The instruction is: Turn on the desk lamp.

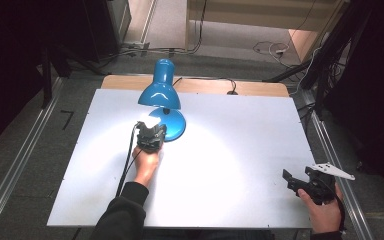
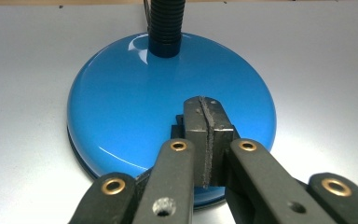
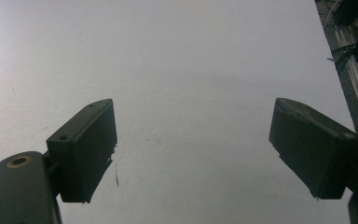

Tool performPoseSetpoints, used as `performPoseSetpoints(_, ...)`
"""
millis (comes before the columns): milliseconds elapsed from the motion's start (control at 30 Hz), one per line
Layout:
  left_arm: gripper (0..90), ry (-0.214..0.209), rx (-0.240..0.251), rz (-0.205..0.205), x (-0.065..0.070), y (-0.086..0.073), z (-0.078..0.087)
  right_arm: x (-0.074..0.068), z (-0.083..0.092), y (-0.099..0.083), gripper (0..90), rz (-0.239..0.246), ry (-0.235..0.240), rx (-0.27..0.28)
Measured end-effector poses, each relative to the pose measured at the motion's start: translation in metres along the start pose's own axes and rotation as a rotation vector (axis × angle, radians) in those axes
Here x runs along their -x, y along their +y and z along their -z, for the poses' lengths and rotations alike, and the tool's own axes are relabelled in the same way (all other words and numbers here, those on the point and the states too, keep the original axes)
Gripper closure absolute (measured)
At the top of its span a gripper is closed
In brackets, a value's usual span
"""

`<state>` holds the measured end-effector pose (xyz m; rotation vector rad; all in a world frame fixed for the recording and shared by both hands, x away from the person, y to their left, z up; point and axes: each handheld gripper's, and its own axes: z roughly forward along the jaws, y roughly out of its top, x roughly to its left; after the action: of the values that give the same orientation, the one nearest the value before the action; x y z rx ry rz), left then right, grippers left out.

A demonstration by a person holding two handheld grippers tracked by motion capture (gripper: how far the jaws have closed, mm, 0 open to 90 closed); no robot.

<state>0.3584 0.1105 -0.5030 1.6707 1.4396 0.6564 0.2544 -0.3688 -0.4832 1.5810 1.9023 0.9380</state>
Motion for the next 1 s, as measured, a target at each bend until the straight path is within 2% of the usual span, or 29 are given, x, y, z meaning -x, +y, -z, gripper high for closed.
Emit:
performPoseSetpoints(133, 90.0, -0.015, -0.003, 0.023, -0.003, 0.001, 0.001, 0.001, 0.0, 0.0, 13.7, -0.003, 0.0, 0.0)
performPoseSetpoints(200, 89.9, -0.005, 0.005, 0.021, -0.006, 0.002, 0.002, 0.002, 0.0, 0.0, 13.7, -0.006, -0.003, -0.003)
performPoseSetpoints(267, 87.6, -0.008, 0.02, 0.031, -0.008, 0.004, 0.004, 0.002, 0.0, 0.0, 13.7, -0.006, -0.002, -0.002)
performPoseSetpoints(333, 84.6, -0.014, 0.029, 0.023, -0.01, 0.006, 0.008, 0.002, 0.0, 0.0, 13.7, -0.006, -0.002, -0.002)
performPoseSetpoints(400, 75.8, -0.03, 0.039, 0.028, -0.009, 0.008, 0.01, 0.001, 0.0, 0.0, 13.7, -0.006, -0.002, -0.003)
performPoseSetpoints(467, 59.9, -0.035, 0.035, 0.031, -0.008, 0.008, 0.012, 0.001, 0.0, 0.0, 13.7, -0.005, -0.002, -0.001)
performPoseSetpoints(567, 48.1, -0.034, 0.034, 0.027, -0.007, 0.009, 0.014, 0.0, 0.0, 0.0, 13.7, 0.0, -0.001, 0.0)
performPoseSetpoints(667, 40.8, -0.028, 0.033, 0.024, -0.007, 0.009, 0.014, 0.0, -0.001, 0.0, 13.7, -0.007, 0.0, -0.004)
performPoseSetpoints(1000, 35.9, -0.026, 0.037, -0.004, -0.01, 0.009, 0.025, 0.001, 0.0, 0.0, 13.7, -0.004, -0.002, -0.001)
